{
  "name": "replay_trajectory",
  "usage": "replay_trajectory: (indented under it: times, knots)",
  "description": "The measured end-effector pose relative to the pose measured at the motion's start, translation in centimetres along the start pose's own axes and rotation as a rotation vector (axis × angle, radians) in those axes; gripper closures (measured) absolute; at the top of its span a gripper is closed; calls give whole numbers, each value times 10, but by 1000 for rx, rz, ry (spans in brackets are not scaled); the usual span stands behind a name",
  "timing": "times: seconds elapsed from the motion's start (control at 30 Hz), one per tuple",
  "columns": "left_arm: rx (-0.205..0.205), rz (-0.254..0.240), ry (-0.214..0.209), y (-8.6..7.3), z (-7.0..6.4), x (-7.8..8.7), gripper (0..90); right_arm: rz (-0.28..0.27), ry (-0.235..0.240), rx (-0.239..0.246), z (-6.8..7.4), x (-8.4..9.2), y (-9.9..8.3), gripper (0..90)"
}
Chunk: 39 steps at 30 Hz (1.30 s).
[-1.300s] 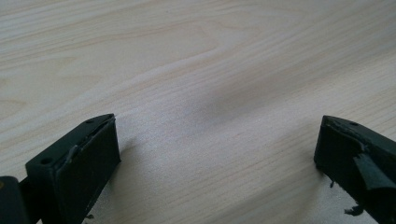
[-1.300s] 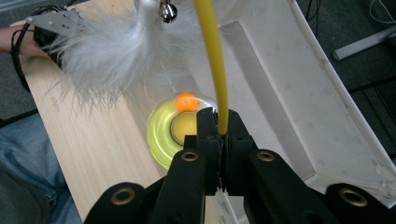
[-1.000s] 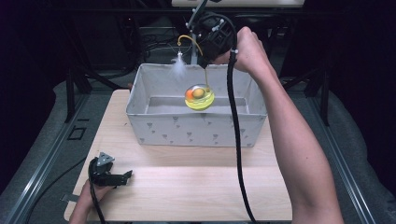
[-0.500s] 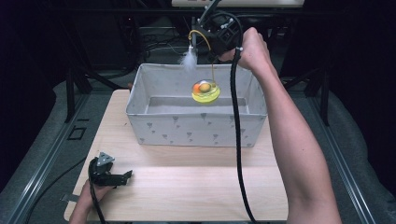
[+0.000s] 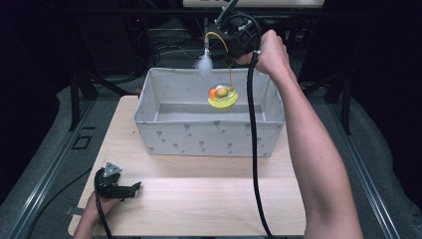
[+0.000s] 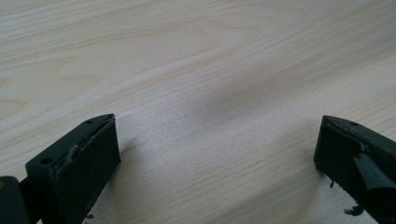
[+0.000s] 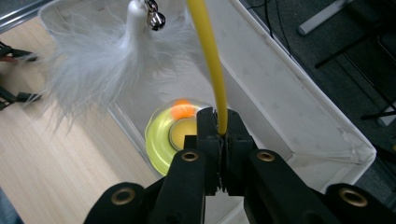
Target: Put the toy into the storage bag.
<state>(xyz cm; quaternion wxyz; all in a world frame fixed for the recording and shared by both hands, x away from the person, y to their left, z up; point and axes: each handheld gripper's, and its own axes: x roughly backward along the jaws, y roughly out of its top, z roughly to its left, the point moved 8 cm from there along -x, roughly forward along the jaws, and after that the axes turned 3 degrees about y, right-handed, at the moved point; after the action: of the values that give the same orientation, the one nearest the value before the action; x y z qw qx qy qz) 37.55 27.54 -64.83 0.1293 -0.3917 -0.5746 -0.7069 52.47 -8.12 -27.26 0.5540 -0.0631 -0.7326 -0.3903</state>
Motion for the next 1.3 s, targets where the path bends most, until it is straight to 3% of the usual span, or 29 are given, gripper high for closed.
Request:
replay_trajectory:
  times: [0.77, 1.3]
  knots:
    - [1, 0, 0, 0, 0, 0, 0, 25, -10, -91, -31, -31, -43, 880]
    - [0, 0, 0, 0, 0, 0, 1, 34, -3, -135, -42, -56, -75, 881]
